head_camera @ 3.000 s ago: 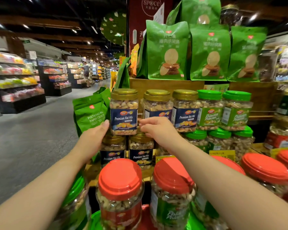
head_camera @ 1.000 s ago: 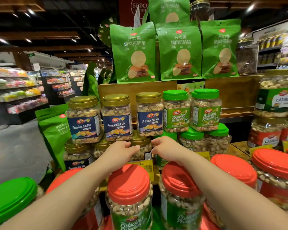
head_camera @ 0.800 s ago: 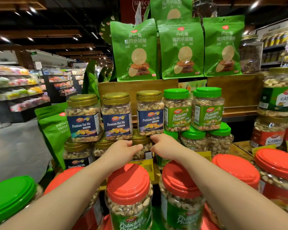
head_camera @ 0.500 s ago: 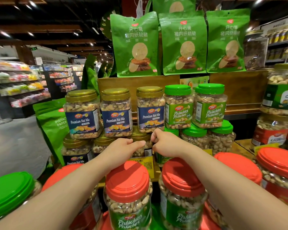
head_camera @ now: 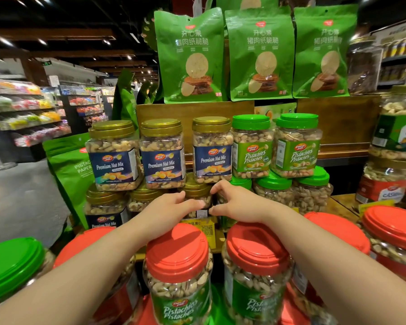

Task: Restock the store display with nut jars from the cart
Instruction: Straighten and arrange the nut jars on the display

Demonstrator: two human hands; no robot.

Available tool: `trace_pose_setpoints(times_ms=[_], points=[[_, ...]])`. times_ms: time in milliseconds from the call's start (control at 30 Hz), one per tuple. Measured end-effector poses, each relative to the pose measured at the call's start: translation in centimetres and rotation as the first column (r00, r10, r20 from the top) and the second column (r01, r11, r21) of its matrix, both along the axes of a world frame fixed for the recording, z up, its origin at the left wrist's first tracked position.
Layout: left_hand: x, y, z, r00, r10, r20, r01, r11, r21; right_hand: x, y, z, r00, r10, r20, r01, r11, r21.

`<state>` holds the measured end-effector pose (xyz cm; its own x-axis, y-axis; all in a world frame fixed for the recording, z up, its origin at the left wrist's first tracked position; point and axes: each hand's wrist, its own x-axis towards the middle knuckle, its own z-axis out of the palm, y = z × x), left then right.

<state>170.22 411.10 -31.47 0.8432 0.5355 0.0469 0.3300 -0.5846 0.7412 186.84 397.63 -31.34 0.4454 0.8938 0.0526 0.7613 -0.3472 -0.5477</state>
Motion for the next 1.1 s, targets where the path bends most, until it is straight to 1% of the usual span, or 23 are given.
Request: trace_pose_setpoints(times_ms=[167, 233, 333, 433, 533, 633, 667, 700, 767, 800, 933, 1033, 1100], points=[[-0.4, -0.2, 0.6, 0.999, -0.024, -0.043, 0.025, 1.000, 0.011, 0.2, 0.5, 0.0, 0.993, 0.045, -0.106, -0.044, 0.999, 0.005], [-0.6, -0.4, 1.1, 0.999, -0.033, -0.032, 0.032, 0.999, -0.027, 0.4, 0.6, -0.2, 0.982, 0.071, -0.173, -0.069, 0.997, 0.021], [-0.5, -0.5, 1.5, 0.999, -0.049, -0.003, 0.049, 0.994, -0.097, 0.8, 0.7, -0.6, 0.960, 0.109, -0.259, -0.088, 0.992, 0.092], [-0.4, 0.3, 1.3, 0.999, -0.035, -0.023, 0.033, 0.996, -0.081, 0.4, 0.6, -0.5, 0.954, 0.152, -0.258, -0.127, 0.986, 0.109], [-0.7, 0.4, 1.8, 0.998, -0.065, -0.015, 0.064, 0.997, -0.044, 0.1, 0.5, -0.5, 0.955, 0.173, -0.239, -0.154, 0.983, 0.099], [-0.9, 0.4, 2.0, 0.999, -0.046, -0.028, 0.043, 0.993, -0.107, 0.3, 0.4, -0.4, 0.950, 0.140, -0.277, -0.109, 0.986, 0.127], [-0.9, 0.3, 2.1, 0.998, -0.048, -0.032, 0.043, 0.990, -0.131, 0.4, 0.3, -0.2, 0.955, 0.127, -0.267, -0.094, 0.987, 0.131], [-1.0, 0.1, 2.2, 0.997, -0.054, -0.053, 0.046, 0.989, -0.139, 0.4, 0.3, 0.1, 0.969, 0.109, -0.220, -0.085, 0.990, 0.116], [-1.0, -0.1, 2.2, 0.994, -0.063, -0.093, 0.055, 0.994, -0.090, 0.4, 0.5, 0.6, 0.987, 0.084, -0.134, -0.074, 0.994, 0.076], [-1.0, -0.2, 2.3, 0.994, -0.051, -0.092, 0.044, 0.996, -0.078, 0.3, 0.7, 0.8, 0.989, 0.079, -0.128, -0.071, 0.995, 0.063], [-0.9, 0.0, 2.2, 0.999, -0.030, -0.041, 0.029, 0.999, -0.025, 0.3, 1.8, 0.8, 0.984, 0.074, -0.161, -0.068, 0.997, 0.041], [-0.8, -0.1, 2.3, 0.998, -0.032, -0.054, 0.028, 0.997, -0.075, 0.4, 2.3, 0.4, 0.977, 0.086, -0.193, -0.079, 0.996, 0.043], [-0.9, -0.1, 2.3, 0.995, -0.033, -0.091, 0.027, 0.997, -0.073, 0.5, 2.4, 0.1, 0.977, 0.091, -0.193, -0.088, 0.996, 0.024]])
